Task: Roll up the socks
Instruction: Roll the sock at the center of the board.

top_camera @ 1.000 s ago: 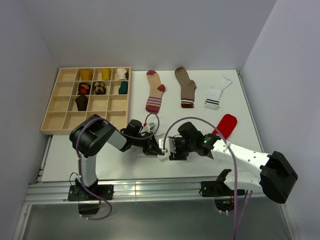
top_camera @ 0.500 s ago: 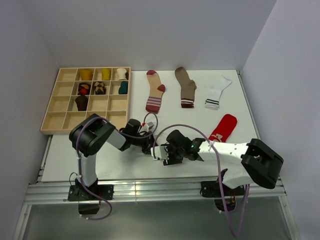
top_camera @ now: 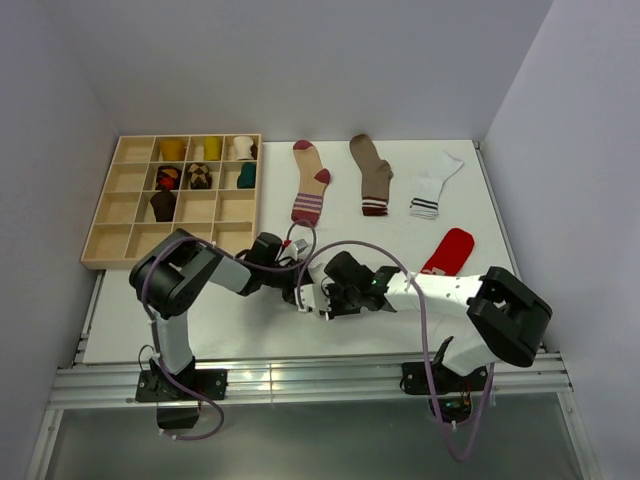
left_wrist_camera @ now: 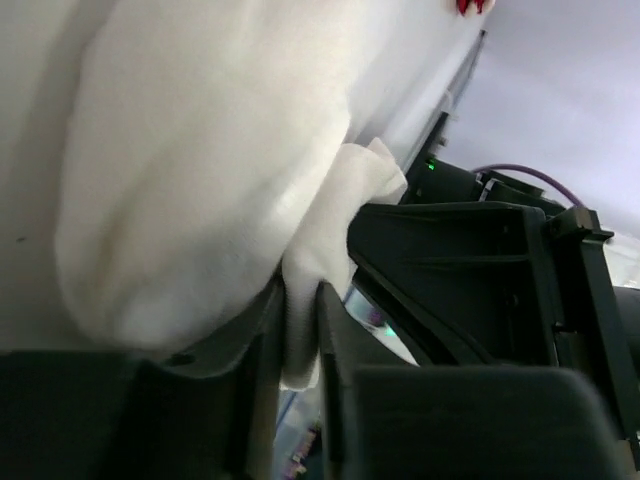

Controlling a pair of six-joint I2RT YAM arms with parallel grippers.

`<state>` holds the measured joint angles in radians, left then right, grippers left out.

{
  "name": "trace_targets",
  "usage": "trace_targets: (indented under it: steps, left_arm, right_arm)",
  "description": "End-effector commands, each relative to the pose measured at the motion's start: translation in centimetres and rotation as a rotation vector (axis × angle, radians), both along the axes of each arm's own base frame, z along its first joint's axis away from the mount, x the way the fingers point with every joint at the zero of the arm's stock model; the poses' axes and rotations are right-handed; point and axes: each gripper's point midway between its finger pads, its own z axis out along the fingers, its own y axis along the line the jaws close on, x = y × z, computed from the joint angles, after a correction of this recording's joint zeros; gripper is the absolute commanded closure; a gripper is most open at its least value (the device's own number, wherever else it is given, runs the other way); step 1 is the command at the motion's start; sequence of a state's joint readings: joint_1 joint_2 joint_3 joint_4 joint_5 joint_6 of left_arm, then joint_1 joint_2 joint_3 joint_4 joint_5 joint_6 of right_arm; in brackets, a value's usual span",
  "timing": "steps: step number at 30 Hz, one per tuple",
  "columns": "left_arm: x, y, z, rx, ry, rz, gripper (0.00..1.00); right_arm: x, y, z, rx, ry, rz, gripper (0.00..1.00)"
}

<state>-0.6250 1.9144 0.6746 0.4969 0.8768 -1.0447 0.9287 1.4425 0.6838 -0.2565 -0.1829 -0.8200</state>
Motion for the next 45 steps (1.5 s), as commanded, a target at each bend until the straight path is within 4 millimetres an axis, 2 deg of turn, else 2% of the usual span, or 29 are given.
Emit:
trace_targets:
  steps: [1, 2, 3, 4, 6, 7, 10, 12, 13, 14, 16, 19, 24, 28, 32, 35, 36, 38, 39, 40, 41, 42, 45]
  left_arm:
    - [2.5, -0.3, 2.0, 0.047, -0.213, 0.011, 0.73]
    - [3.2, -0.4, 3.0, 0.042, -0.257, 0.021, 0.7]
    - [3.7, -0.3, 3.4, 0.049, -0.282, 0.036, 0.66]
    - [4.5, -0.2, 3.4, 0.07, -0.32, 0.062, 0.64]
    - [5.3, -0.1, 4.3, 0.074, -0.367, 0.089, 0.63]
    - [6.0, 0.1, 4.3, 0.094, -0.386, 0.122, 0.62]
    - [6.9, 0.6, 5.1, 0.105, -0.434, 0.188, 0.6]
    - [7.4, 1.4, 5.6, 0.121, -0.476, 0.246, 0.6]
    - [7.5, 1.8, 5.6, 0.139, -0.485, 0.265, 0.6]
    - [8.4, 2.8, 5.8, 0.181, -0.524, 0.334, 0.59]
    - [8.7, 3.8, 6.2, 0.206, -0.559, 0.377, 0.59]
    - [9.3, 4.8, 7.4, 0.23, -0.629, 0.426, 0.58]
    - [9.6, 7.0, 9.4, 0.252, -0.694, 0.538, 0.6]
    - [8.5, 9.4, 11.4, 0.214, -0.771, 0.64, 0.59]
    - [7.6, 10.1, 13.5, 0.202, -0.907, 0.644, 0.57]
    - [6.0, 8.4, 13.9, 0.225, -1.011, 0.535, 0.54]
    - [4.8, 7.1, 13.8, 0.223, -1.054, 0.457, 0.53]
    - [4.0, 5.4, 13.3, 0.224, -1.076, 0.374, 0.52]
    - [2.7, 3.9, 12.9, 0.211, -1.107, 0.291, 0.52]
    - [2.3, 2.9, 11.8, 0.224, -1.104, 0.244, 0.52]
    - [1.1, 1.3, 10.7, 0.229, -1.117, 0.162, 0.52]
    - [0.3, 0.7, 10.8, 0.217, -1.134, 0.135, 0.52]
    - [-1.2, -1.8, 8.6, 0.283, -1.167, 0.036, 0.51]
  right_arm:
    - [-1.5, -2.0, 0.0, -0.087, 0.119, 0.008, 0.83]
    - [-1.6, -2.3, 0.2, -0.096, 0.138, 0.001, 0.83]
    - [-1.2, -2.3, 0.8, -0.092, 0.148, -0.013, 0.83]
    - [-1.9, -3.1, 0.8, -0.124, 0.19, -0.025, 0.82]
    - [-2.2, -3.2, 1.5, -0.123, 0.244, -0.031, 0.83]
    - [-3.0, -3.9, 1.6, -0.145, 0.284, -0.03, 0.82]
    - [-3.5, -4.6, 2.2, -0.151, 0.356, -0.034, 0.82]
    - [-3.3, -4.7, 2.2, -0.176, 0.411, -0.049, 0.82]
    - [-3.9, -5.5, 2.2, -0.214, 0.476, -0.061, 0.82]
    - [-3.5, -5.2, 2.0, -0.236, 0.512, -0.076, 0.81]
    - [-3.6, -5.9, 1.9, -0.282, 0.578, -0.132, 0.81]
    - [-3.5, -6.2, 1.4, -0.325, 0.646, -0.167, 0.81]
    - [-3.7, -6.0, 0.9, -0.354, 0.758, -0.175, 0.8]
    - [-3.7, -4.9, 1.4, -0.354, 0.859, -0.171, 0.8]
    - [-2.6, -3.9, 1.1, -0.374, 0.91, -0.18, 0.8]
    - [-2.3, -3.5, 1.1, -0.398, 0.974, -0.183, 0.79]
    - [-2.2, -3.4, 1.0, -0.402, 0.989, -0.182, 0.8]
    - [-1.9, -3.1, 0.9, -0.406, 1.02, -0.189, 0.79]
    - [-1.7, -3.0, 0.8, -0.405, 1.028, -0.189, 0.79]
    - [-1.9, -3.1, 0.7, -0.412, 1.063, -0.194, 0.79]
    - [-1.6, -2.7, 0.9, -0.403, 1.07, -0.192, 0.79]
    - [-1.3, -2.5, 0.7, -0.393, 1.074, -0.194, 0.79]
    - [-1.0, -2.5, 0.5, -0.381, 1.1, -0.205, 0.79]
